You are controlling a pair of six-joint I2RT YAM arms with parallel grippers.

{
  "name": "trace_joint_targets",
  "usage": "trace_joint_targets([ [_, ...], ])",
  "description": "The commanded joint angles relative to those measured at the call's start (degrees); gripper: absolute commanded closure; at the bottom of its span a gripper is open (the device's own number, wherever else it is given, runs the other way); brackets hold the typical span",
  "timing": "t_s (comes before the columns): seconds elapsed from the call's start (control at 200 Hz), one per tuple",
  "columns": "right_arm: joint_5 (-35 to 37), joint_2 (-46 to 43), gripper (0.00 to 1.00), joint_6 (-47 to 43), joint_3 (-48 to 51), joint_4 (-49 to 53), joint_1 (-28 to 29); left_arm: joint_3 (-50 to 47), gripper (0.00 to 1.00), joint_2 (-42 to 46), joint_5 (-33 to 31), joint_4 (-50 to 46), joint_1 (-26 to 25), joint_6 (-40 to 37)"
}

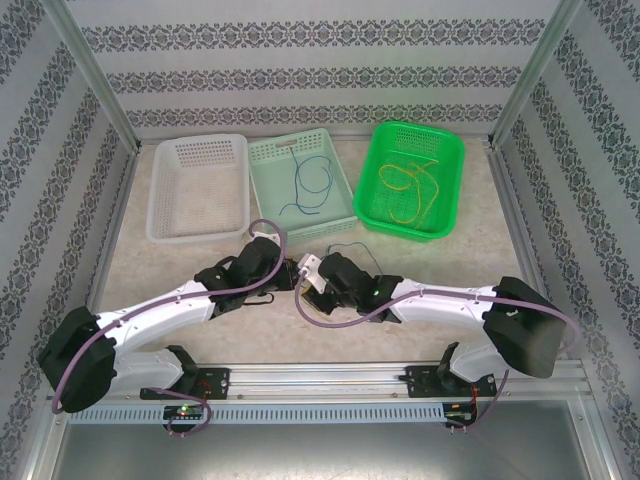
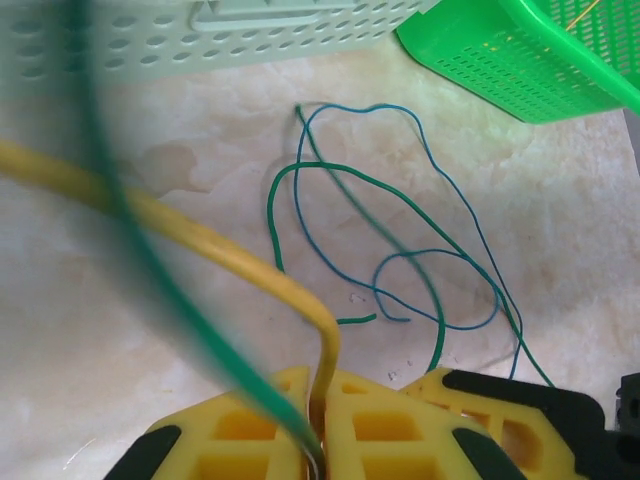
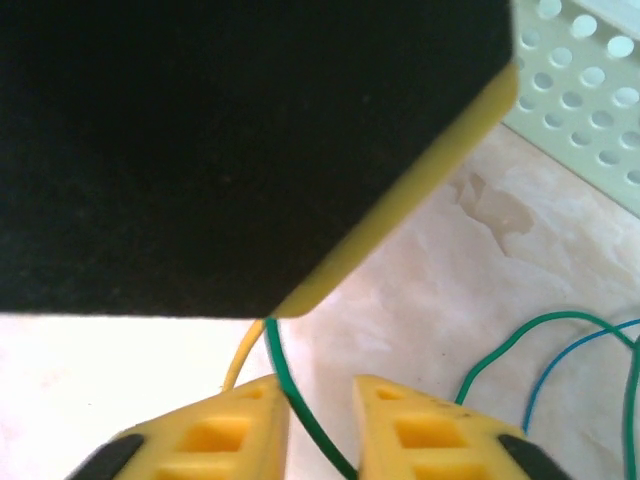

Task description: Untangle the cables

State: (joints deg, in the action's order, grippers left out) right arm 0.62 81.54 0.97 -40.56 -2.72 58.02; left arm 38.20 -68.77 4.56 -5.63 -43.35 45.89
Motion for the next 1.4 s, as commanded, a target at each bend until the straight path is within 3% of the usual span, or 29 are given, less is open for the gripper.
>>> trace_joint_targets([
  [0.0,0.01,-0.35,0.87,-0.38,-0.58,-0.62,0.69,0.92,0.86,2.20,1.25,0.36,0.55,1.31],
  [0.125,0.07,-2.79,1.00,-0.27,-0.06,-0.14,0.69,0.29,0.78,2.47,0.80,0.07,0.73,2.18],
  [0.195,0.17,-4.24,1.00,-0.32,0.17,0.50,0.69,-0.11,0.75,2.56,0.80,0.36,0.73,2.71],
  [0.27,0.08,-6.00,1.00,-0.19,0.30,1.44,0.68,-0.44,0.57,2.68,0.27,0.03,0.73,3.36],
  [0.355,0.53,-8.19,1.00,0.24,0.99,2.11,0.69,-0.85,0.47,3.15,-0.28,-0.24,0.76,3.51],
  [0.619,1.51,-14.86,1.00,2.31,1.09,3.27,0.36,-2.34,0.00,9.64,-5.77,-1.42,0.80,3.50],
  [1.009,-6.81,-17.33,1.00,9.96,-4.53,3.65,-6.83,-9.56,0.00,32.87,-21.09,-5.72,0.81,2.39],
  [1.119,-10.70,-16.76,1.00,14.40,-7.54,2.67,-9.42,-10.35,0.00,34.87,-20.09,-6.45,0.83,1.23],
  [1.394,-25.57,-12.98,1.00,23.01,-20.22,3.37,-15.73,-8.37,0.00,29.66,-15.20,-6.14,0.90,-3.10],
])
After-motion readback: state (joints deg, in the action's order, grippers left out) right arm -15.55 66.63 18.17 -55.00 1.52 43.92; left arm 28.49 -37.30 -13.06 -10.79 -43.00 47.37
